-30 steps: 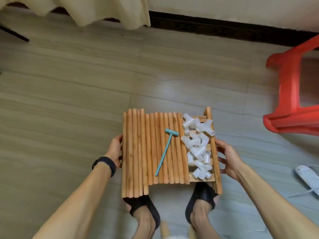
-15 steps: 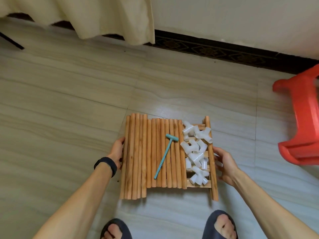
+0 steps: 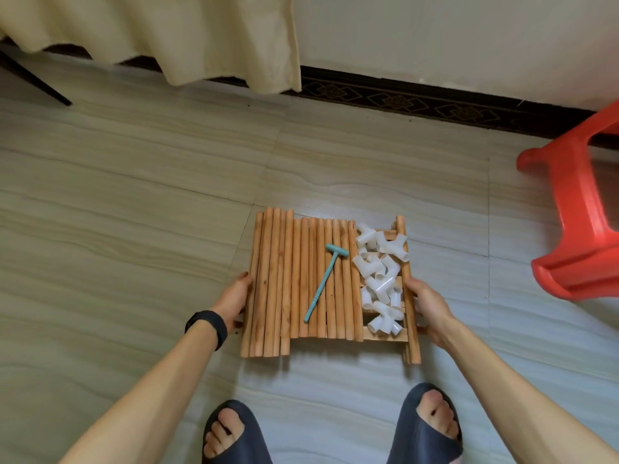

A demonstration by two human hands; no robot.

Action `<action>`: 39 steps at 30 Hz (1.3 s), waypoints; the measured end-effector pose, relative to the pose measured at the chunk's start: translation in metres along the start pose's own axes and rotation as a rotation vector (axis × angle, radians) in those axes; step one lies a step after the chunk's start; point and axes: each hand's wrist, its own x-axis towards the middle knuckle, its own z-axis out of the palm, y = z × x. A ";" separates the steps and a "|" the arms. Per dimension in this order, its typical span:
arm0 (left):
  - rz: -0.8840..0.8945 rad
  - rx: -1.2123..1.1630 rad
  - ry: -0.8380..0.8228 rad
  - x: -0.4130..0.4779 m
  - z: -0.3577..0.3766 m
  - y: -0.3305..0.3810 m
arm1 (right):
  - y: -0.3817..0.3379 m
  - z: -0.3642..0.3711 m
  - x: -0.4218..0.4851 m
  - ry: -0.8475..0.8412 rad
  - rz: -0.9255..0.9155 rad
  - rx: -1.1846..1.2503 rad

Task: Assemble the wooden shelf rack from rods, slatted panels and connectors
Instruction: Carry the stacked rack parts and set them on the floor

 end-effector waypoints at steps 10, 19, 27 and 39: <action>0.002 0.040 -0.041 0.012 0.005 0.002 | -0.002 -0.003 0.017 0.024 -0.023 -0.010; -0.066 0.050 -0.040 0.039 0.000 0.035 | -0.017 -0.003 0.044 0.023 0.020 0.033; -0.082 0.028 -0.026 0.047 0.009 0.074 | -0.057 -0.009 0.063 -0.004 0.104 0.037; 0.032 0.018 -0.031 0.062 0.008 0.072 | -0.047 -0.005 0.082 0.056 -0.088 0.005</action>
